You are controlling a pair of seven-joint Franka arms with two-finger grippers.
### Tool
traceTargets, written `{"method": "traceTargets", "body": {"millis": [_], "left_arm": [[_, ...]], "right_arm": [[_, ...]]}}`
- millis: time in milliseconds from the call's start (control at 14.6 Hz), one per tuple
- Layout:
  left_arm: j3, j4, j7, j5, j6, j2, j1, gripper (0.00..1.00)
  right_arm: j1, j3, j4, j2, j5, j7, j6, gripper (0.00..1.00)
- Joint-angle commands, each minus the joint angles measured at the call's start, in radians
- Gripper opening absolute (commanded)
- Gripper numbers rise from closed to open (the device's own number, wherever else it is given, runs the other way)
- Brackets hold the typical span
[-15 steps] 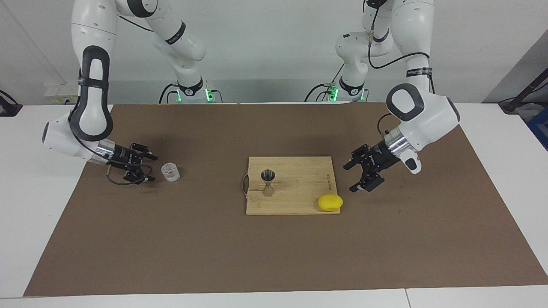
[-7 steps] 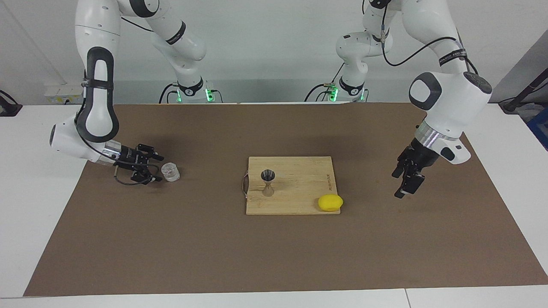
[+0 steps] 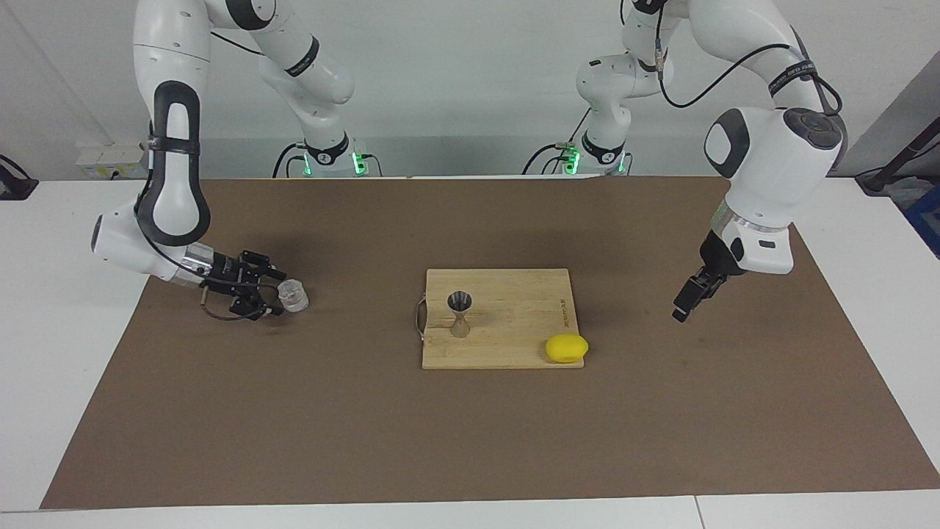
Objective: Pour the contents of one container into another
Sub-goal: 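Release the dark cup with the left gripper while the right gripper reaches the glass, then close the right gripper around the clear glass cup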
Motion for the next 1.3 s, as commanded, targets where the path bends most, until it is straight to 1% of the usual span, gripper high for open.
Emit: {"method": "traceTargets", "body": {"millis": [0,137,205,411,548,616,685,753,822,890,958,1095,1164,1232], "left_arm": [[0.003,0.002,0.297,0.018,-0.113,-0.032,0.008,1.00],[0.011,0.001,0.467,0.018,-0.186,-0.059,0.011,1.00],[0.013,0.001,0.518,0.018,-0.228,-0.077,0.012,1.00],[0.013,0.005,0.537,0.021,-0.378,-0.131,0.025,1.00],[0.014,0.033,0.538,0.024,-0.455,-0.147,0.026,1.00],[0.013,0.053,0.542,0.040,-0.476,-0.153,0.025,1.00],[0.013,0.059,0.542,0.038,-0.498,-0.165,0.023,1.00],[0.013,0.047,0.532,0.035,-0.519,-0.199,0.026,1.00],[0.013,0.030,0.535,0.035,-0.518,-0.217,0.029,1.00],[0.016,0.022,0.535,0.032,-0.501,-0.217,0.028,1.00],[0.048,0.013,0.537,0.030,-0.489,-0.222,0.008,1.00],[0.194,0.002,0.538,0.027,-0.483,-0.228,-0.143,1.00],[0.221,-0.012,0.538,0.024,-0.478,-0.237,-0.167,1.00],[0.218,-0.012,0.540,0.024,-0.483,-0.239,-0.158,1.00]], "right_arm": [[0.017,0.001,-0.012,0.001,0.032,-0.028,0.026,1.00],[0.029,0.001,-0.013,0.001,0.032,-0.028,0.026,1.00],[0.029,0.001,-0.013,0.001,0.032,-0.028,0.026,1.00],[0.029,0.000,-0.020,0.001,0.032,-0.022,0.042,1.00],[0.031,0.001,-0.027,-0.001,0.032,-0.020,0.048,0.99],[0.031,0.000,-0.027,-0.001,0.032,-0.020,0.048,0.96],[0.029,0.001,-0.027,-0.001,0.032,-0.020,0.048,0.91],[0.029,0.001,-0.027,-0.001,0.032,-0.022,0.045,0.81],[0.029,0.000,-0.027,-0.001,0.032,-0.022,0.043,0.62],[0.024,0.001,-0.026,-0.001,0.032,-0.022,0.039,0.41],[0.021,0.001,-0.024,-0.001,0.032,-0.020,0.034,0.22],[0.021,0.001,-0.020,-0.001,0.033,-0.014,0.034,0.03],[0.021,0.001,-0.018,-0.004,0.033,-0.004,0.036,0.00],[0.023,0.001,-0.015,-0.010,0.033,0.004,0.036,0.00]]}}
